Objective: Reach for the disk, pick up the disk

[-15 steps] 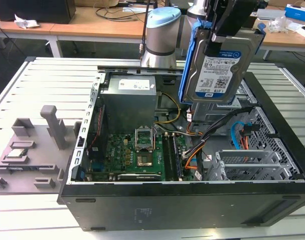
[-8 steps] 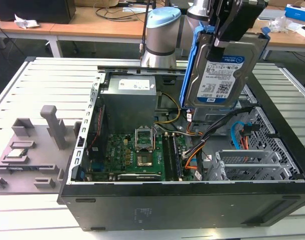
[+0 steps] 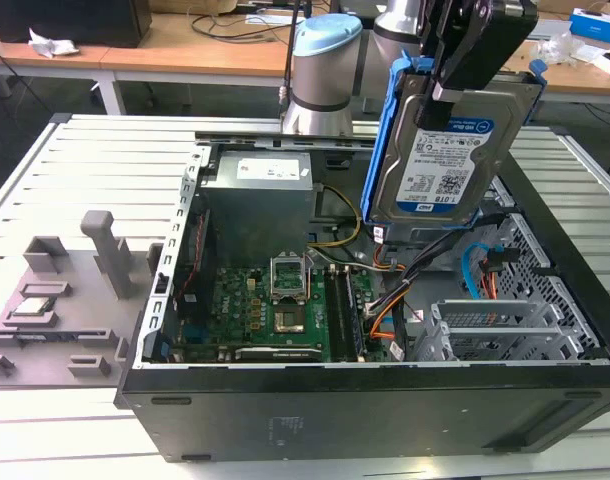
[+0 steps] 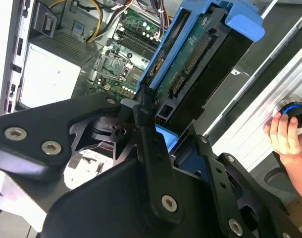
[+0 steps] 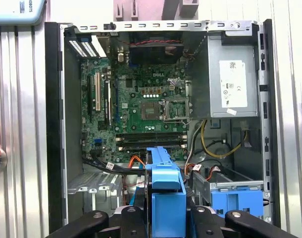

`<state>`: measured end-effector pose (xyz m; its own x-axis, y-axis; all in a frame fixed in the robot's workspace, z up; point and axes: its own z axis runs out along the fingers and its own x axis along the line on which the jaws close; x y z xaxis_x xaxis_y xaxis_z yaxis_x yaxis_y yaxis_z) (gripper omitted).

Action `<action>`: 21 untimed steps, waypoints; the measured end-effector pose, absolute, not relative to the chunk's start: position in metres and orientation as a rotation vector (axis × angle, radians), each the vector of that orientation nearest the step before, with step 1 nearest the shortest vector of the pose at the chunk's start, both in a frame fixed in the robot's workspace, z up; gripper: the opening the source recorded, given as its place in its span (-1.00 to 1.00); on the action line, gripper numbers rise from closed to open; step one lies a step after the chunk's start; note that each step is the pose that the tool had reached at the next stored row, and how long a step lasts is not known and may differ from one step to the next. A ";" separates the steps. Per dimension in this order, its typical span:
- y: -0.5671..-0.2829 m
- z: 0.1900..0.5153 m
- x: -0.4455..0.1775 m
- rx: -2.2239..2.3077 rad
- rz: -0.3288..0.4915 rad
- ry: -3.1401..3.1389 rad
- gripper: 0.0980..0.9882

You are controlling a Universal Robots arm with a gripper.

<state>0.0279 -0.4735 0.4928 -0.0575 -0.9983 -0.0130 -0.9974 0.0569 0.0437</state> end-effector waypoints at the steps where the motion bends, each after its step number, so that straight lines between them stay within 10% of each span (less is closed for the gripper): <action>1: -0.476 0.493 0.028 2.143 -0.063 -2.269 -0.39; 21: -0.518 0.492 0.028 2.142 -0.063 -2.269 -0.39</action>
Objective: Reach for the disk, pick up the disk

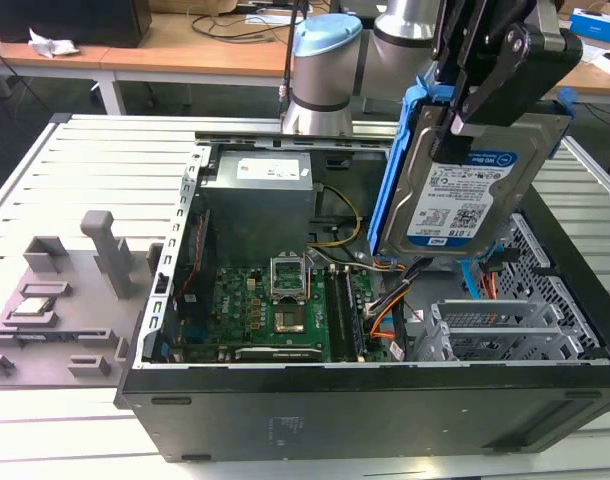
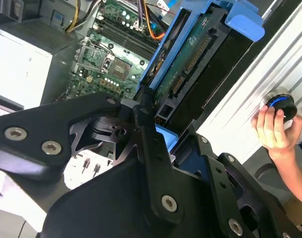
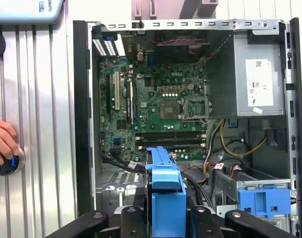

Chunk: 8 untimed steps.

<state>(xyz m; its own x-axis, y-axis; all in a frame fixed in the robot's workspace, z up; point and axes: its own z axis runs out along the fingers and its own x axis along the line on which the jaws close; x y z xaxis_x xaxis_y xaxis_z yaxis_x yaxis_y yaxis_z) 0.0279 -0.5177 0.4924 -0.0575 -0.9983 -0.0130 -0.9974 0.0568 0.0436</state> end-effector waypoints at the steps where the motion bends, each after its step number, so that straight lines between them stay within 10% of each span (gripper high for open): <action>1: -0.522 0.492 0.028 2.142 -0.063 -2.269 -0.39; 8: -0.548 0.492 0.028 2.142 -0.064 -2.269 -0.39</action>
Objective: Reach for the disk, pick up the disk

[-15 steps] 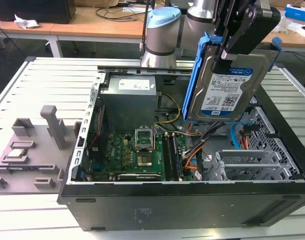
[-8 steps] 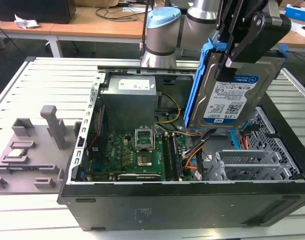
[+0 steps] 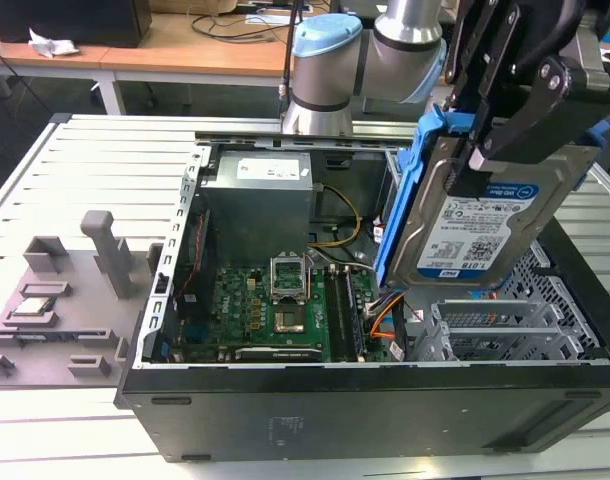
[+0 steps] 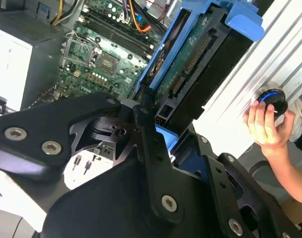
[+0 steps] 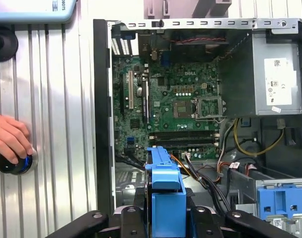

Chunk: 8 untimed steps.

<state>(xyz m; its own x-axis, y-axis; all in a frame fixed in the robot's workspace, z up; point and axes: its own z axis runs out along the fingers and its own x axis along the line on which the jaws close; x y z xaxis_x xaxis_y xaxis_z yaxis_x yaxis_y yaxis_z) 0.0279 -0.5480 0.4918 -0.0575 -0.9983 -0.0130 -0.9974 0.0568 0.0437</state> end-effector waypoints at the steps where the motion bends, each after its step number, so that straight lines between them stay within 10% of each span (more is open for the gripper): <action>1: -0.552 0.492 0.028 2.142 -0.063 -2.269 -0.39; 8: -0.568 0.491 0.028 2.142 -0.064 -2.269 -0.39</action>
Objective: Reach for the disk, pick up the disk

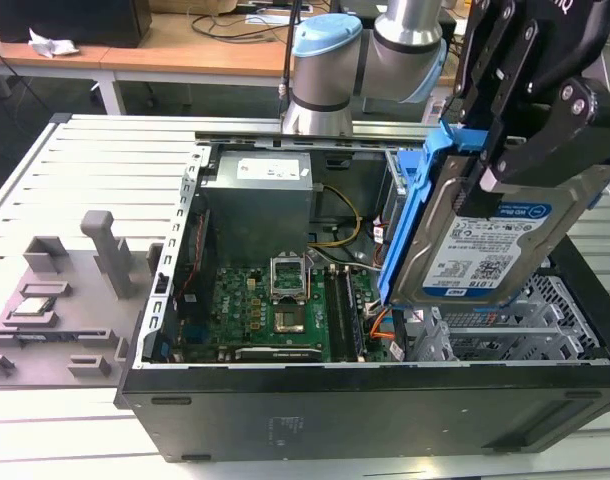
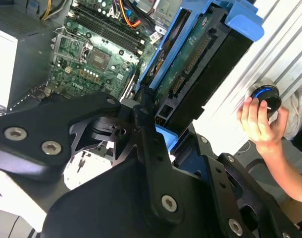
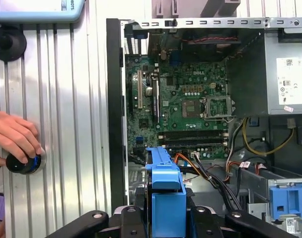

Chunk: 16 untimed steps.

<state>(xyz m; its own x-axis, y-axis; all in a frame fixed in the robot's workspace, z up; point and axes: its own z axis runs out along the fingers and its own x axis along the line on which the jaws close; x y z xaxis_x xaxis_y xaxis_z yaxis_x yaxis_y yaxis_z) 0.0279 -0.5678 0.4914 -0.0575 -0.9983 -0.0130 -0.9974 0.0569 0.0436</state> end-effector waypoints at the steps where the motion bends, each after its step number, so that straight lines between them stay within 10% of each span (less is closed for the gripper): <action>1: -0.570 0.491 0.028 2.142 -0.063 -2.269 -0.39; 16: -0.570 0.489 0.070 2.142 -0.064 -2.269 -0.39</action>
